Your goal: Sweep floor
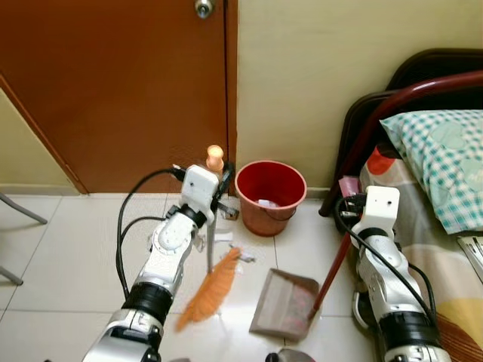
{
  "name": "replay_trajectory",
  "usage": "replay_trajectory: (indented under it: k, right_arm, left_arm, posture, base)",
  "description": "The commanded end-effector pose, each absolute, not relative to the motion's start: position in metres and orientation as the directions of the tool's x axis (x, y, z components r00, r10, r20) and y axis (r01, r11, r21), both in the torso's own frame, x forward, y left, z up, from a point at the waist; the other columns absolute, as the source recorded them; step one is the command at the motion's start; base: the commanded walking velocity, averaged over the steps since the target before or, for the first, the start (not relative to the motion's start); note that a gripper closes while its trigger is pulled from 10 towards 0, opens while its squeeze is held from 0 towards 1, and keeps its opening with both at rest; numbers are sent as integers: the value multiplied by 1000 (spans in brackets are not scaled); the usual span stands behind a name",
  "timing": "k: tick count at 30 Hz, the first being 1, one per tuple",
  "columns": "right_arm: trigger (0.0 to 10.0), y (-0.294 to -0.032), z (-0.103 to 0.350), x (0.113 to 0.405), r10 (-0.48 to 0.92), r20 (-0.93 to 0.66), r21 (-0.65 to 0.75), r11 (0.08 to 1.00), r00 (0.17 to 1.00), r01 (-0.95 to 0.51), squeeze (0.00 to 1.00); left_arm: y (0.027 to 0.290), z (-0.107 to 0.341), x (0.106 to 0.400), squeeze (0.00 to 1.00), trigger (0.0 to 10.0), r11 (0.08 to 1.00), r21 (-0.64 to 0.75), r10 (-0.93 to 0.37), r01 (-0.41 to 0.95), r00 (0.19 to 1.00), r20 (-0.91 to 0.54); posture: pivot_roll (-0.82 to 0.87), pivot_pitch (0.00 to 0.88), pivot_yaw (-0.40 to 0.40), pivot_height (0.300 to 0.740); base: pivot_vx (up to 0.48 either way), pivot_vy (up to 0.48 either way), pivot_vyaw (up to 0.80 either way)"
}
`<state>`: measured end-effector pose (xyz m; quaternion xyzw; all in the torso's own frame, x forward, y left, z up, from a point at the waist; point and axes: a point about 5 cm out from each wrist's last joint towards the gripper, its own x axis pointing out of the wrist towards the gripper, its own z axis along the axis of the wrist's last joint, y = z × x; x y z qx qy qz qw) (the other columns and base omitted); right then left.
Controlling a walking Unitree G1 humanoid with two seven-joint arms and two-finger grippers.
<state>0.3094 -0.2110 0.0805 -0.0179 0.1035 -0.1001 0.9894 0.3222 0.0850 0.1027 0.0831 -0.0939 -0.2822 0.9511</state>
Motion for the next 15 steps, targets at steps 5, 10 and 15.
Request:
replay_trajectory:
  k: [5, 10, 15]
  right_arm:
    - [10000, -208, 84, 314, -203, -187, -38, 979, 961, 200, 0]
    - [10000, -206, 83, 314, -196, -191, -40, 981, 962, 192, 0]
    - [10000, -212, 83, 315, -205, -188, -49, 979, 961, 200, 0]
  left_arm:
    - [69, 85, 306, 0, 10000, 753, 158, -653, 638, 755, 64]
    - [52, 82, 289, 0, 10000, 673, 125, -739, 729, 671, 67]
    - [33, 95, 276, 0, 10000, 650, 31, -754, 759, 640, 149]
  posture:
    - [-39, 138, 14, 740]
    - [-20, 141, 11, 740]
    - [-17, 133, 3, 740]
  base:
    - [0, 0, 0]
    - [0, 0, 0]
    - [0, 0, 0]
